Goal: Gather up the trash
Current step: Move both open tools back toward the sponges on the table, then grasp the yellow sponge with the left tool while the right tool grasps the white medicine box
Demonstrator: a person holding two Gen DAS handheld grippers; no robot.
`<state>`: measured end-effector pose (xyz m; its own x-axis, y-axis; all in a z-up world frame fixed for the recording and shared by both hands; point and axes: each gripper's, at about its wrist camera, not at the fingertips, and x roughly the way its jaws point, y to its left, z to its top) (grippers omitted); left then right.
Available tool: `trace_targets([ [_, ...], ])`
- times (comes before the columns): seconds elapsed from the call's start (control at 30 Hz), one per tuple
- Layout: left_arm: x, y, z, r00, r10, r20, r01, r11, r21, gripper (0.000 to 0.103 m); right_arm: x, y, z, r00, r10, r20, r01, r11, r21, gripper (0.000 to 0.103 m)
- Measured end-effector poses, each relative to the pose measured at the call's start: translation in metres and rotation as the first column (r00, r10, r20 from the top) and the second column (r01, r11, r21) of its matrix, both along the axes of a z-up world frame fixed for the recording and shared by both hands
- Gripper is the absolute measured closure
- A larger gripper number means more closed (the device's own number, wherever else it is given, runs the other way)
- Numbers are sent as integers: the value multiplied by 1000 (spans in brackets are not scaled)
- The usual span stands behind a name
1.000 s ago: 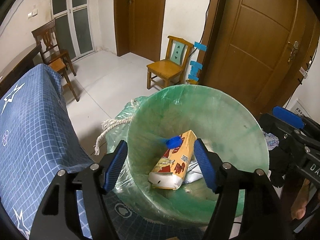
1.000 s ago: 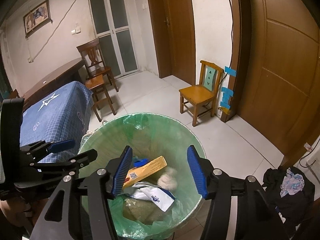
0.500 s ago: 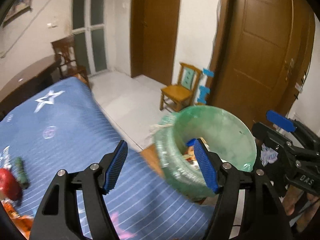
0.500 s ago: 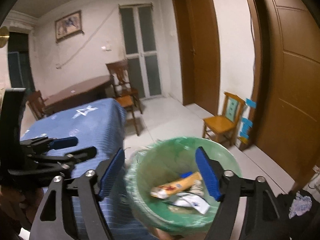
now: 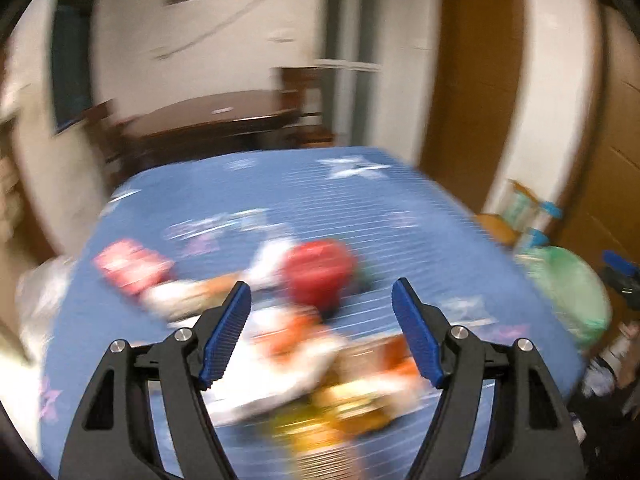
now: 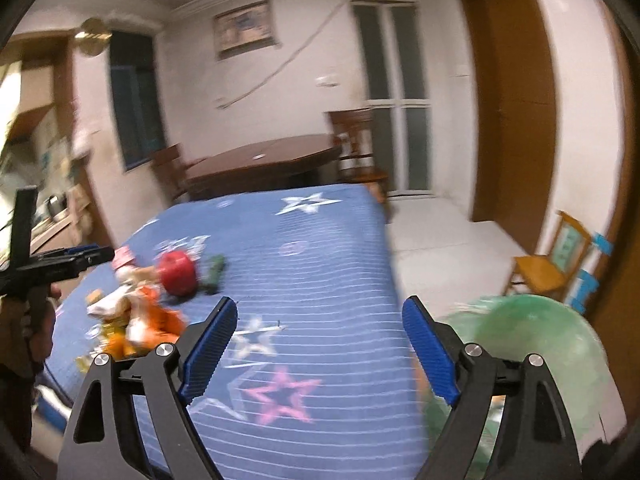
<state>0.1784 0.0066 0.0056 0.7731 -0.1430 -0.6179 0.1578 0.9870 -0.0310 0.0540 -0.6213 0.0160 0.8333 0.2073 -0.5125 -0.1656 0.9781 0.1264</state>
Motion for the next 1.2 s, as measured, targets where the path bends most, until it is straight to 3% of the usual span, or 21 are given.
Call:
trace_targets([
  [0.17, -6, 112, -32, 977, 183, -110, -182, 983, 12, 30, 22, 79, -4, 985, 163, -48, -161, 986, 39, 18],
  [0.23, -4, 137, -46, 967, 196, -164, -199, 980, -5, 30, 31, 115, -4, 970, 231, -72, -228, 972, 51, 18],
  [0.37, -4, 150, -73, 958, 180, -225, -189, 982, -18, 30, 46, 195, -2, 926, 359, -118, -358, 933, 27, 18],
  [0.5, 12, 144, -81, 960, 143, -242, -155, 987, -32, 30, 69, 279, -4, 860, 469, -204, -472, 881, 34, 18],
  [0.73, 32, 141, -93, 957, 96, -275, -99, 995, 4, 32, 108, 356, -16, 800, 508, -318, -530, 848, 23, 19],
  [0.8, 36, 144, -99, 951, 95, -294, -100, 995, -3, 40, 124, 366, -19, 795, 502, -342, -528, 849, 18, 20],
  [0.93, 40, 147, -104, 948, 79, -307, -96, 994, -42, 46, 159, 390, -29, 798, 453, -397, -500, 866, -18, 27],
  [1.0, 41, 144, -104, 949, 77, -307, -92, 995, -36, 47, 179, 396, -41, 794, 435, -424, -489, 872, -19, 32],
  [1.2, 45, 139, -106, 952, 69, -299, -84, 996, -37, 49, 211, 413, -56, 777, 409, -479, -480, 877, -30, 34],
])
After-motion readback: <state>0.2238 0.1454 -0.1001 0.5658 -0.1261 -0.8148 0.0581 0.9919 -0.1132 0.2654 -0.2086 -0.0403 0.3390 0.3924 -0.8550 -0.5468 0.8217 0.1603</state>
